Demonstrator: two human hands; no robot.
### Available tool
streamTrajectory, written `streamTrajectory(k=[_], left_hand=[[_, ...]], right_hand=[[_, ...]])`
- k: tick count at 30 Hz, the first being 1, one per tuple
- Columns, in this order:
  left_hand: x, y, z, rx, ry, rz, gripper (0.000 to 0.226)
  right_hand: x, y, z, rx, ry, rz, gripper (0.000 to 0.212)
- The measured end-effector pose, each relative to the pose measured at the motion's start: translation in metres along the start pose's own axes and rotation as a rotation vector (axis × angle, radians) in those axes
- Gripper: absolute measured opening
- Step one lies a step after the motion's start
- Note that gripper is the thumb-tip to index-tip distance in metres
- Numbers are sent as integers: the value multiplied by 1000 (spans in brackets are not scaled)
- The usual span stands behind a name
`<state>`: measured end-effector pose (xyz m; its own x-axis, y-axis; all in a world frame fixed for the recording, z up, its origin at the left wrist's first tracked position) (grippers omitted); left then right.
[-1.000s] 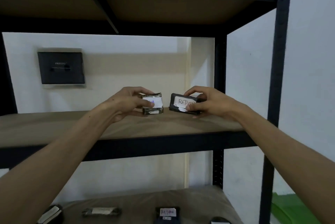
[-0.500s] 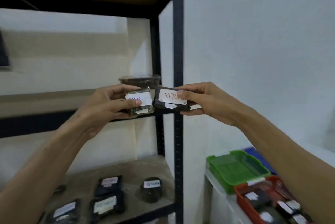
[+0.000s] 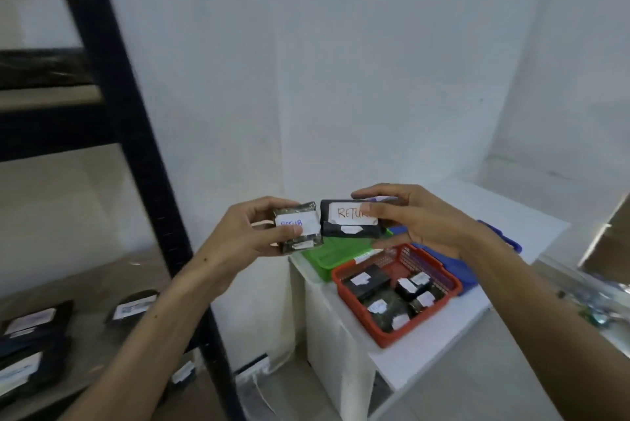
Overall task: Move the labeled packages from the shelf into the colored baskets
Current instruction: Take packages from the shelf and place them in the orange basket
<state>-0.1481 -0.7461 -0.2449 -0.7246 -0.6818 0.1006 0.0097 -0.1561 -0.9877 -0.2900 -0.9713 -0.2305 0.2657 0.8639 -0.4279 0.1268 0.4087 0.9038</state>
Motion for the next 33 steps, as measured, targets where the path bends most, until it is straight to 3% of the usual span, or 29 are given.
streamTrajectory(k=[6,13,16,25,29,33], left_hand=[[56,84,98,-154,45,-80,32],[106,170,210,-350,73,-103,33],[125,215,239,-451,63,-104,32],[166,335,304,-519,-44,151,34],[184,375,331,-561,-102,288,32],[202,404,357,-570,-116,454,33]], right_hand=[[-65,-104,41,188,-129,-7,40],[-130,-200,98,349,-190,-126,27],[-151,-245,120,427,-196,-308,25],[-192,-354,202,519,-12,-828,20],[-200,-395,248,461,81,-952,31],[-192,-428,287,348,248,-1040,25]])
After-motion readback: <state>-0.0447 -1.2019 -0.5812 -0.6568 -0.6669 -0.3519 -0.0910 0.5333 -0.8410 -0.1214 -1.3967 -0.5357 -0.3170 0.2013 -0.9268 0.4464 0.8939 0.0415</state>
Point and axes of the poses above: each hand's wrist, its own z-axis towards the middle knuckle, its own x-axis out of the palm, y = z × x, the point moved 3 cm from there along z, towards the middle knuckle, and after that the axes turned 13 degrees about -z, right-handed, at the moved point
